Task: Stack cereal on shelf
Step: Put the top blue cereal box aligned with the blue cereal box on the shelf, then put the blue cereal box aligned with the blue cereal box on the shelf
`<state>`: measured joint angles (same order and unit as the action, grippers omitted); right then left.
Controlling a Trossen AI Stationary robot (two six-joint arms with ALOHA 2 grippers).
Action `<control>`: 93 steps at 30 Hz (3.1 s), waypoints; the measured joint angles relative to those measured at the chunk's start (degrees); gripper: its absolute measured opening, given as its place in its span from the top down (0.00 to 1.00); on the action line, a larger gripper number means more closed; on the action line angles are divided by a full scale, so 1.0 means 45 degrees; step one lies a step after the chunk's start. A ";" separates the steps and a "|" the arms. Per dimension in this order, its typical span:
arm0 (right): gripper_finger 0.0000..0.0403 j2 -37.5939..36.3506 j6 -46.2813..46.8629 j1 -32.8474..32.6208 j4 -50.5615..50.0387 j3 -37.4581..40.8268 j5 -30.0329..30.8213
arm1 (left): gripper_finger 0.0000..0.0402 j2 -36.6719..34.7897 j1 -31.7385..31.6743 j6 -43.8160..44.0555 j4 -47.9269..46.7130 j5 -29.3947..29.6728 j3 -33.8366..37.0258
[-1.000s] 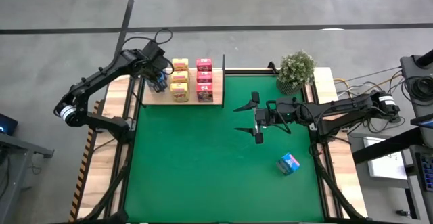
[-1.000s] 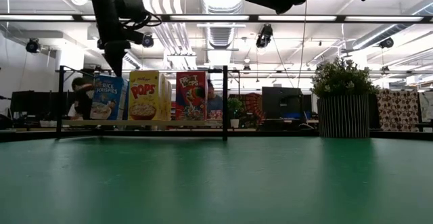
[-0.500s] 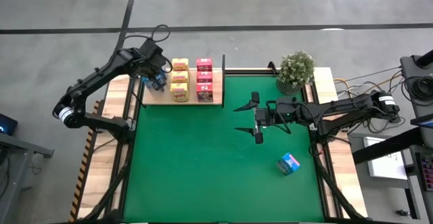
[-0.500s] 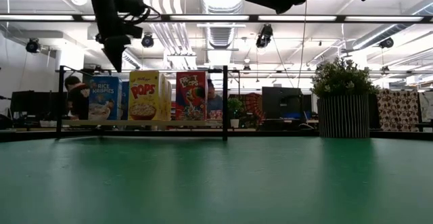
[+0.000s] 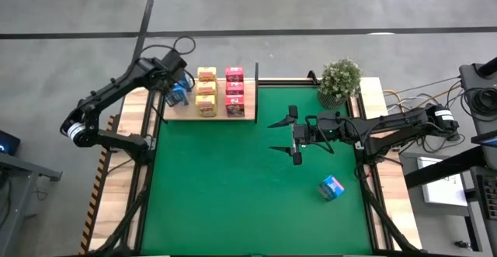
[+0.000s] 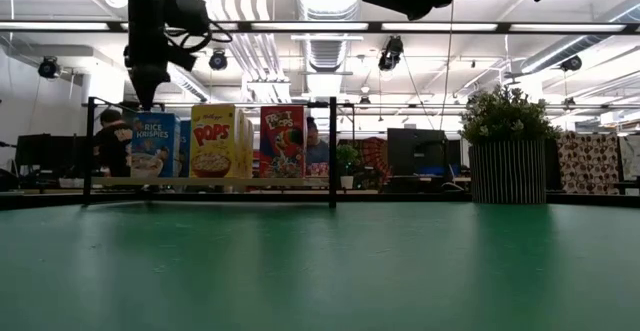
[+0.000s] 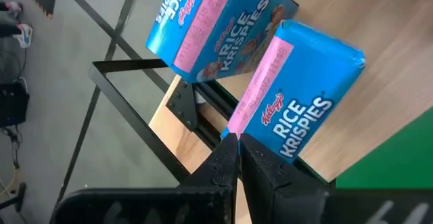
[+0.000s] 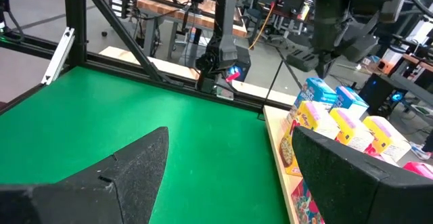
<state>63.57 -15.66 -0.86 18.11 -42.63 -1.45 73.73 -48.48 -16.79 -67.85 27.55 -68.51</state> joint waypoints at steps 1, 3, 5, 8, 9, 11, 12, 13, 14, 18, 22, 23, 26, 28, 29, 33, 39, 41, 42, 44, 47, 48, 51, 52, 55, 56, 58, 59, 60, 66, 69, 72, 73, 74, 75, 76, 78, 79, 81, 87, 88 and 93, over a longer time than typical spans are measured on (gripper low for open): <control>0.25 0.0000 0.0000 0.0004 0.0000 0.0000 0.0000 | 1.00 0.0000 -0.0003 0.0018 0.0079 0.0000 0.0077; 0.25 0.0000 0.0000 0.0003 0.0001 0.0000 0.0000 | 1.00 0.0000 0.0002 0.0048 0.0282 0.0000 0.0225; 0.25 0.0000 0.0000 0.0000 0.0005 0.0000 0.0000 | 1.00 0.0000 0.0002 0.0090 0.0545 0.0001 0.0375; 0.25 0.0000 0.0010 0.0002 0.0005 0.0000 0.0000 | 1.00 0.0032 0.0002 0.0125 0.0630 -0.0053 0.0556; 0.25 0.0000 0.0010 0.0004 0.0005 0.0000 0.0000 | 1.00 0.0056 -0.0003 0.0177 0.0650 -0.0158 0.0586; 0.25 0.0000 0.0009 0.0003 0.0005 0.0000 0.0000 | 1.00 0.0097 0.0002 0.0286 0.0656 -0.0284 0.0593; 0.25 0.0000 0.0008 0.0000 0.0005 0.0000 0.0000 | 1.00 0.0107 0.0002 0.0291 0.0667 -0.0318 0.0593; 0.25 0.0000 0.0006 0.0000 0.0006 0.0000 0.0000 | 1.00 0.0112 0.0002 0.0291 0.0720 -0.0335 0.0598; 0.25 0.0000 0.0006 0.0004 0.0010 0.0000 0.0000 | 1.00 0.0121 0.0002 0.0291 0.0796 -0.0344 0.0598; 0.25 0.0000 0.0010 0.0003 0.0010 0.0000 0.0000 | 1.00 0.0131 0.0002 0.0291 0.1094 -0.0452 0.0597; 0.25 0.0000 0.0010 0.0001 0.0010 0.0000 0.0001 | 1.00 0.0131 0.0007 0.0281 0.1164 -0.0481 0.0593; 0.25 0.0000 0.0010 0.0000 0.0010 0.0000 0.0000 | 1.00 0.0131 0.0007 0.0260 0.1174 -0.0481 0.0593; 0.25 0.0000 0.0010 0.0005 0.0010 0.0000 0.0000 | 1.00 0.0136 0.0007 0.0031 0.1166 -0.0484 0.0593; 0.25 0.0000 0.0010 0.0001 0.0010 0.0000 0.0000 | 1.00 0.0136 0.0007 -0.0414 0.1169 -0.0476 0.0593; 0.25 0.0000 0.0010 0.0004 0.0010 0.0000 0.0004 | 1.00 0.0136 0.0007 -0.0685 0.1169 -0.0476 0.0593; 0.25 0.0000 0.0010 0.0000 0.0010 0.0000 0.0000 | 1.00 0.0131 0.0007 -0.1380 0.1174 -0.0471 0.0593; 0.25 0.0000 0.0005 0.0000 0.0010 0.0000 0.0000 | 1.00 -0.0013 0.0012 -0.1367 0.1174 -0.0480 0.0593; 0.25 0.0000 0.0005 0.0003 0.0010 0.0000 0.0000 | 1.00 -0.0082 0.0012 -0.1244 0.1204 -0.0482 0.0593; 0.25 0.0000 0.0005 0.0001 0.0010 0.0000 0.0000 | 1.00 -0.0115 0.0012 -0.1171 0.1246 -0.0483 0.0593; 0.25 0.0000 0.0005 0.0002 0.0015 0.0000 0.0000 | 1.00 -0.0170 0.0012 -0.1079 0.1336 -0.0486 0.0593; 0.25 0.0000 0.0005 0.0005 0.0015 0.0000 0.0000 | 1.00 -0.0219 0.0012 -0.0773 0.1500 -0.0566 0.0593; 0.25 0.0000 0.0005 0.0002 0.0015 0.0000 0.0000 | 1.00 -0.0228 0.0012 -0.0716 0.1543 -0.0621 0.0593; 0.25 0.0000 0.0000 0.0000 0.0015 0.0000 0.0000 | 1.00 -0.0238 0.0012 -0.0773 0.1662 -0.0636 0.0593; 0.25 0.0000 0.0000 0.0001 0.0015 0.0000 0.0000 | 1.00 -0.0246 0.0012 -0.0792 0.1654 -0.0635 0.0593; 0.25 0.0000 0.0000 0.0000 0.0015 0.0000 0.0000 | 1.00 -0.0280 0.0012 -0.0817 0.1593 -0.0621 0.0593; 0.25 0.0000 0.0000 0.0005 0.0015 0.0000 0.0000 | 1.00 -0.0302 0.0012 -0.0817 0.1527 -0.0612 0.0593; 0.25 0.0000 0.0000 0.0005 0.0015 -0.0002 0.0000 | 1.00 -0.0352 0.0012 -0.0819 0.1517 -0.0593 0.0577; 0.25 0.0000 -0.0004 0.0005 0.0015 0.0000 0.0000 | 1.00 -0.0369 0.0012 -0.0822 0.1419 -0.0578 0.0506; 0.25 0.0000 -0.0059 0.0000 0.0015 0.0000 0.0000 | 1.00 -0.0373 0.0012 -0.0822 0.1303 -0.0573 0.0382; 0.25 0.0000 -0.0090 0.0003 0.0015 0.0000 0.0003 | 1.00 -0.0374 0.0012 -0.0816 0.0835 -0.0573 -0.0801; 0.25 0.0000 -0.0087 0.0000 0.0015 0.0000 0.0001 | 1.00 -0.0383 0.0012 -0.0773 0.1142 -0.0610 -0.1366; 0.25 0.0000 -0.0087 0.0004 0.0015 0.0000 0.0000 | 1.00 -0.0389 0.0012 -0.0481 0.1542 -0.1285 -0.1706; 0.25 0.0000 -0.0089 0.0000 0.0015 0.0000 0.0000 | 1.00 -0.0389 0.0012 -0.0349 0.1563 -0.1832 -0.1783; 0.25 0.0000 -0.0090 0.0005 0.0007 0.0000 0.0003 | 1.00 -0.0389 0.0012 -0.0260 0.1560 -0.2474 -0.1826; 0.25 0.0000 -0.0091 0.0001 -0.0003 0.0000 0.0002 | 1.00 -0.0389 0.0012 -0.0118 0.1543 -0.3202 -0.1840; 0.25 0.0000 -0.0092 0.0000 -0.0029 0.0000 0.0003 | 1.00 -0.0389 0.0014 0.0079 0.1538 -0.3872 -0.1838; 0.25 0.0000 -0.0090 0.0001 -0.0082 0.0000 0.0003 | 1.00 -0.0389 0.0021 0.0452 0.1620 -0.4815 -0.1699; 0.25 0.0000 -0.0092 0.0002 -0.0093 0.0000 0.0003 | 1.00 -0.0389 0.0024 0.0588 0.1606 -0.5021 -0.1588; 0.25 0.0000 -0.0092 0.0005 -0.0122 0.0000 0.0000 | 1.00 -0.0419 0.0106 0.0927 0.1599 -0.5034 -0.1366; 0.25 0.0000 0.0293 0.0005 -0.0197 0.0000 0.0031 | 1.00 -0.1232 0.1251 0.2258 0.2011 -0.5337 -0.1234; 0.25 0.0000 0.0539 0.0005 -0.0211 0.0000 0.0034 | 1.00 -0.1441 0.1656 0.2485 0.2268 -0.5362 -0.1223; 0.25 0.0000 0.3138 0.0028 -0.0427 -0.0001 0.0038 | 1.00 -0.2676 0.4661 0.3851 0.4388 -0.5362 -0.0891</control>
<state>63.57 -1.54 -0.74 16.19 -42.64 -1.28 61.69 -27.50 0.54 -48.10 3.42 -72.52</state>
